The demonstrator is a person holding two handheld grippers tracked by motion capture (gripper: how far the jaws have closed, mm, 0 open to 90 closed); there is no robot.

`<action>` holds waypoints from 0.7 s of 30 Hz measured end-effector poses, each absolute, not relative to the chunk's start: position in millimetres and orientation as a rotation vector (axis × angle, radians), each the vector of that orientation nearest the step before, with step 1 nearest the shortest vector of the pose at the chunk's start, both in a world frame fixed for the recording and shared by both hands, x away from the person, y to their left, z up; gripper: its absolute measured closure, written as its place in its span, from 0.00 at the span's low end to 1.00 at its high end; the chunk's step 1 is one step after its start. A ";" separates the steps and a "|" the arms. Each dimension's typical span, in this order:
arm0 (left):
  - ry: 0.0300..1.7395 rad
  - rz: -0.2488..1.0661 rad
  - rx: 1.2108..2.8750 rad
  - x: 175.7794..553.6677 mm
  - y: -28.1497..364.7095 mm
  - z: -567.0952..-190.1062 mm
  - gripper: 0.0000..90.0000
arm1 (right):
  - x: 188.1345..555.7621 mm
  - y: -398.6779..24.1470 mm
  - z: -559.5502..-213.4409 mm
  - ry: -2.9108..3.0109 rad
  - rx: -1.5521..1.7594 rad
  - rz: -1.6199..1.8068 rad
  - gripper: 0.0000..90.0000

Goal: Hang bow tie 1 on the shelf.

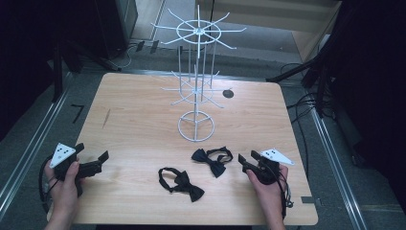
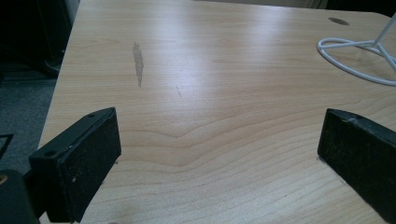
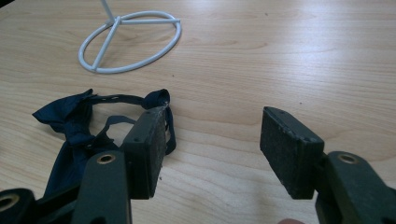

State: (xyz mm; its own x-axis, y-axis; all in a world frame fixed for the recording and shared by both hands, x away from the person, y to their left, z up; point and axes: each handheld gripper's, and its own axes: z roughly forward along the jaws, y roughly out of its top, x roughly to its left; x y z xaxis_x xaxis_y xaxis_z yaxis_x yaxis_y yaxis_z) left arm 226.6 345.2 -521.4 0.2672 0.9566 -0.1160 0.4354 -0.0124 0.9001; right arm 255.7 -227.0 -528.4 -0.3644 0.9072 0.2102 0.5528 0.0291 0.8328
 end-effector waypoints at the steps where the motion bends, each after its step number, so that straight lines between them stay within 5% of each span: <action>1: 1.316 0.703 1.607 226.6 345.2 -521.4 0.00 | 255.7 -227.0 -528.4 1.934 1.482 1.271 0.47; 21: 1.315 0.704 1.611 226.7 344.8 -521.4 0.00 | 275.1 -192.4 -536.3 1.991 1.519 1.263 0.47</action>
State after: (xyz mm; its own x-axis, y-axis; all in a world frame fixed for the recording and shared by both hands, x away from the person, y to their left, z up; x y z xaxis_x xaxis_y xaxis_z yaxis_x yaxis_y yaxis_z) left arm 226.7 344.8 -521.4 0.2684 0.9566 -0.1130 0.4360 -0.0160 0.8998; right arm 275.1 -192.4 -536.3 -0.3737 0.8961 0.2396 0.5985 0.0356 0.8003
